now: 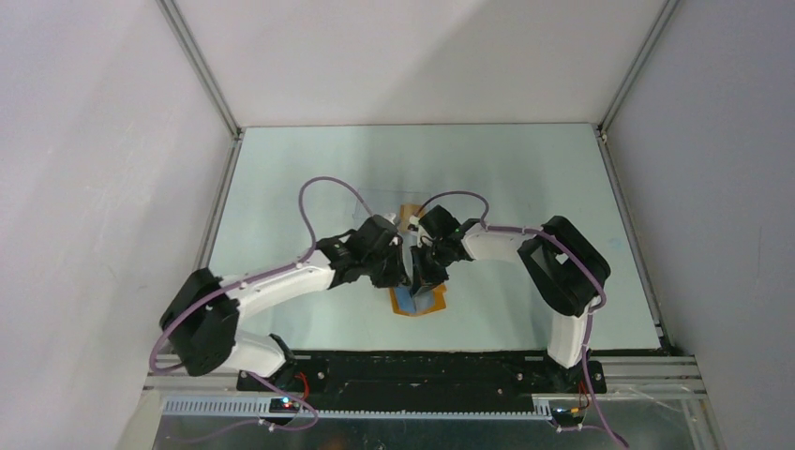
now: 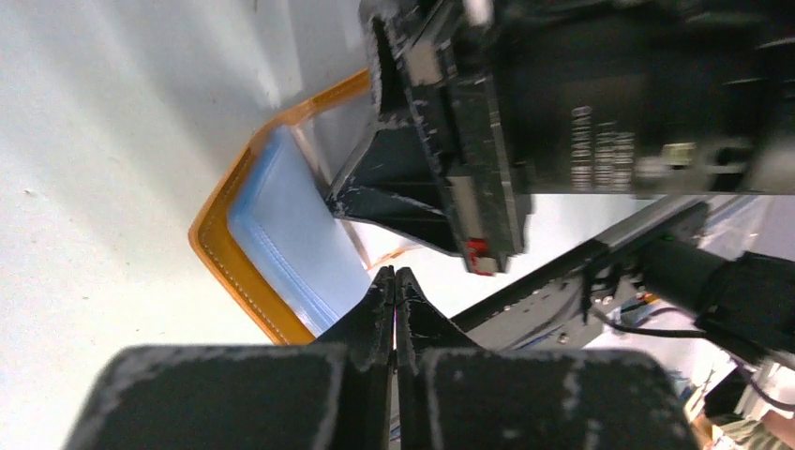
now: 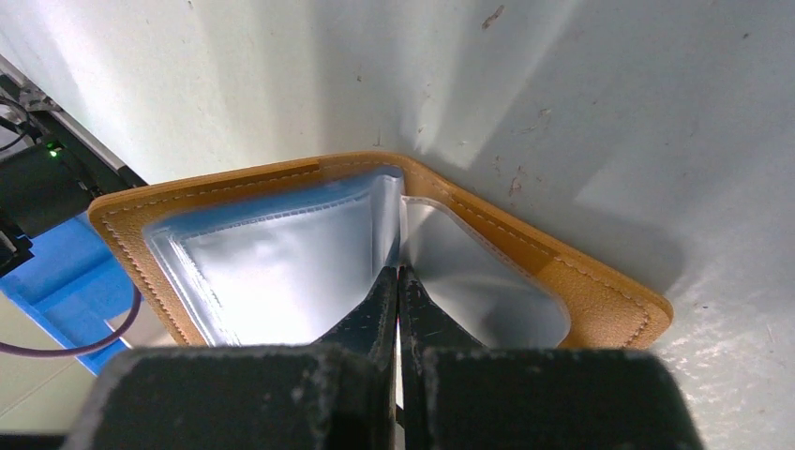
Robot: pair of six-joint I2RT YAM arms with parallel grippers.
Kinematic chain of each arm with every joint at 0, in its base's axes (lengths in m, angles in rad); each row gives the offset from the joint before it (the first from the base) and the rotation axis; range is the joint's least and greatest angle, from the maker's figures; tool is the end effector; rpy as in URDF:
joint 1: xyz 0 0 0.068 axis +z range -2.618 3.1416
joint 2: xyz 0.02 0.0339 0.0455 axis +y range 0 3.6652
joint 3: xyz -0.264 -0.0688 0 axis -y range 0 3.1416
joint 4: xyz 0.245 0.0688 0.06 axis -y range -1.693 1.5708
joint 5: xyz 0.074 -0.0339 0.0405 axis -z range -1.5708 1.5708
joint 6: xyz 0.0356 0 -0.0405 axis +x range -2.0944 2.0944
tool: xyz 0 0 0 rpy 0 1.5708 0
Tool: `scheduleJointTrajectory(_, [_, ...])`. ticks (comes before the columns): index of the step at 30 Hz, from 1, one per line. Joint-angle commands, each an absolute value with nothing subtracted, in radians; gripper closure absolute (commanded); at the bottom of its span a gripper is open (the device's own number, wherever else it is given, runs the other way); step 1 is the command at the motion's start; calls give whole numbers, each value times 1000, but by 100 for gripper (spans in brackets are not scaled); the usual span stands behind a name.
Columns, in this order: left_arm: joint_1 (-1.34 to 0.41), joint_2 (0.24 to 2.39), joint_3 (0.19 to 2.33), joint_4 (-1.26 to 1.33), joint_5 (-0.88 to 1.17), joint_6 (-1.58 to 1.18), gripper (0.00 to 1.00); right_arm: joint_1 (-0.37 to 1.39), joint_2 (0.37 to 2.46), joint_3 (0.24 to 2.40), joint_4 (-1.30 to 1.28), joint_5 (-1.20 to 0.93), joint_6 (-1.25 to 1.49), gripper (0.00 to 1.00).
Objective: Put the credit cards into the card holder
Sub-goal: Open the card holder at the center of the board.
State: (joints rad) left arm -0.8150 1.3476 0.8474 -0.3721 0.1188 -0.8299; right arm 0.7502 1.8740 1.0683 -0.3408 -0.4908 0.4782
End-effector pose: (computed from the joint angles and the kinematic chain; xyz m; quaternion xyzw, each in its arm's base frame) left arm 0.1860 -0.2035 0.2224 0.0133 0.9381 -0.2883 0.1915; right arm 0.2484 0.2544 0.1342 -0.1793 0.9326 0.3118 0.0300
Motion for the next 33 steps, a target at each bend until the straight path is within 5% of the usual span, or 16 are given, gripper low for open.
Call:
scheduleJointTrajectory(1, [-839, 1425, 871, -380, 94, -829, 100, 750, 1941, 1058, -332, -435, 485, 100])
scheduleJointTrajectory(23, [-838, 1653, 878, -618, -48, -908, 100, 702, 1981, 1058, -646, -86, 389, 100])
scheduleJointTrajectory(33, [-838, 1688, 893, -641, -49, -909, 100, 644, 1919, 1020, -652, -126, 373, 100])
